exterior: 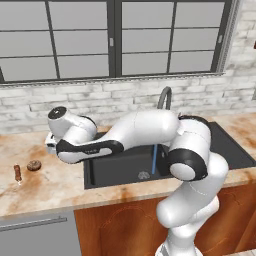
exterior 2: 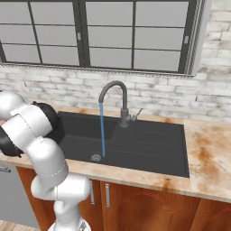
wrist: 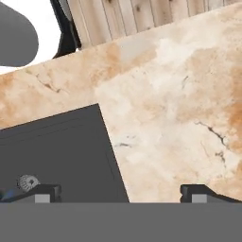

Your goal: Turn on the sink faucet. Then move the mushroom from the counter to the sink. Turn off the sink. Move the vegetable from the sink to the pot next to the stove. Finally move the pot to the front center burner.

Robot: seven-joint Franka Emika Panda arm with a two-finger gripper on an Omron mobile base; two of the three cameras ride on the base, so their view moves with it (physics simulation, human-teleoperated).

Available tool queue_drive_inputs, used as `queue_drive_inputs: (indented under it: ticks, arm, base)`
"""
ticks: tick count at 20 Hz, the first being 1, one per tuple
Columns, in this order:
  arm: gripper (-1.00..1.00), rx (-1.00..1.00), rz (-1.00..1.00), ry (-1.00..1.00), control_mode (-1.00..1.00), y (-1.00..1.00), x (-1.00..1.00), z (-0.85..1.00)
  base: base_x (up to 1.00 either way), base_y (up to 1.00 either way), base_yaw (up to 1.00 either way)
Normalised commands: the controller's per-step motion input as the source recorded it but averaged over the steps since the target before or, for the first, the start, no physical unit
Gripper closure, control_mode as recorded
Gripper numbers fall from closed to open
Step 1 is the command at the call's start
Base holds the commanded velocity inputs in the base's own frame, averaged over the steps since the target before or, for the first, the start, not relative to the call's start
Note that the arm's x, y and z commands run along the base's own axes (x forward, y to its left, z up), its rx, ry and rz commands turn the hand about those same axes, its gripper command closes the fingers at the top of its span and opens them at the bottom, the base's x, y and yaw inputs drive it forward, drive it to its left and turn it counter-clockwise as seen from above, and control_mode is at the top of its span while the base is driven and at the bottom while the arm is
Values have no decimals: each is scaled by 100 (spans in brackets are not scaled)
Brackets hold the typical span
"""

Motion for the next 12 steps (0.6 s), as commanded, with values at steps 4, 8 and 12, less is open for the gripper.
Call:
queue_drive_inputs:
  ticks: [4, 8, 12]
  arm:
    - [-100, 1, -53, -2, -100, 55, -4, 0]
    - [-100, 0, -22, 0, -100, 15, 0, -5]
    - [-100, 3, -28, 1, -100, 14, 14, -5]
  base:
    - [0, 0, 0]
    - [0, 0, 0]
    - [0, 0, 0]
